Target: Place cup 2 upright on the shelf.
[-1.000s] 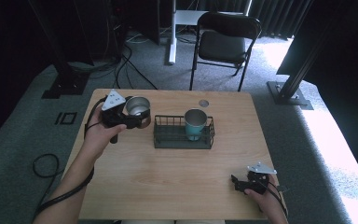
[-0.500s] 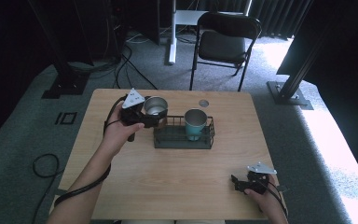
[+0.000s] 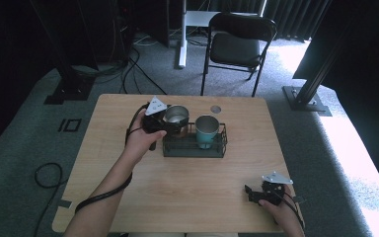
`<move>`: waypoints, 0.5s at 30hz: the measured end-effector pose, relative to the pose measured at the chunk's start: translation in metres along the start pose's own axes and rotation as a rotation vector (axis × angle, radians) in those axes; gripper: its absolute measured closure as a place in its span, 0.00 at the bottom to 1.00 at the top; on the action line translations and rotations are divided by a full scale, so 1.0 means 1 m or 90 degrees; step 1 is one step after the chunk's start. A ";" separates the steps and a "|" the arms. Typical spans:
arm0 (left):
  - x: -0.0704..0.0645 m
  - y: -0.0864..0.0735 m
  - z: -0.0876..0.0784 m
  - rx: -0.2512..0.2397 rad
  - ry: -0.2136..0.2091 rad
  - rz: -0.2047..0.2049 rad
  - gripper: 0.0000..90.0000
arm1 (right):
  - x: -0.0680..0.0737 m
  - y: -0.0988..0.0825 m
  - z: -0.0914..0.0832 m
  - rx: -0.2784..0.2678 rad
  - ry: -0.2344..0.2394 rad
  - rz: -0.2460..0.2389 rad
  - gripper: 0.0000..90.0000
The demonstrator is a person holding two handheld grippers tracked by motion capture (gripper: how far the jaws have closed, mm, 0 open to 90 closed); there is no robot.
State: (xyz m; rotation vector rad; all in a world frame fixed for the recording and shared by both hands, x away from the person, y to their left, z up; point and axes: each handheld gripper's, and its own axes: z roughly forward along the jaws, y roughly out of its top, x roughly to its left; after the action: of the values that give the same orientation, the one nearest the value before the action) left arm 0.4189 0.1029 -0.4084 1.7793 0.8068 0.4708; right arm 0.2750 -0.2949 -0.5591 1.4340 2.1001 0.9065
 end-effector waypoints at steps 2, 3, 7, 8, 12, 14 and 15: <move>0.001 -0.003 0.005 0.006 -0.001 0.002 0.16 | 0.000 0.000 0.000 0.000 0.000 0.001 0.13; 0.001 -0.005 0.007 0.008 0.000 -0.003 0.16 | 0.000 0.000 0.000 0.000 0.000 0.000 0.13; 0.005 -0.015 0.015 0.023 0.004 0.000 0.16 | 0.000 0.000 0.000 0.000 0.000 0.000 0.13; 0.005 -0.018 0.016 0.024 0.003 -0.001 0.16 | 0.000 0.000 0.000 0.000 0.000 0.000 0.13; 0.007 -0.030 0.023 0.034 0.002 -0.003 0.16 | 0.000 0.000 0.000 0.000 0.000 0.000 0.13; 0.007 -0.033 0.025 0.037 0.000 -0.003 0.16 | 0.000 0.000 0.000 0.000 0.000 0.000 0.13; 0.007 -0.034 0.027 0.039 -0.001 -0.002 0.16 | 0.000 0.000 0.000 0.000 0.000 0.000 0.13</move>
State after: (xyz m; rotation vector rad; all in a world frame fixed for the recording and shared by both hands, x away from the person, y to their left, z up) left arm 0.4315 0.0969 -0.4505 1.8346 0.8299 0.4464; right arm 0.2750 -0.2949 -0.5591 1.4340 2.1001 0.9057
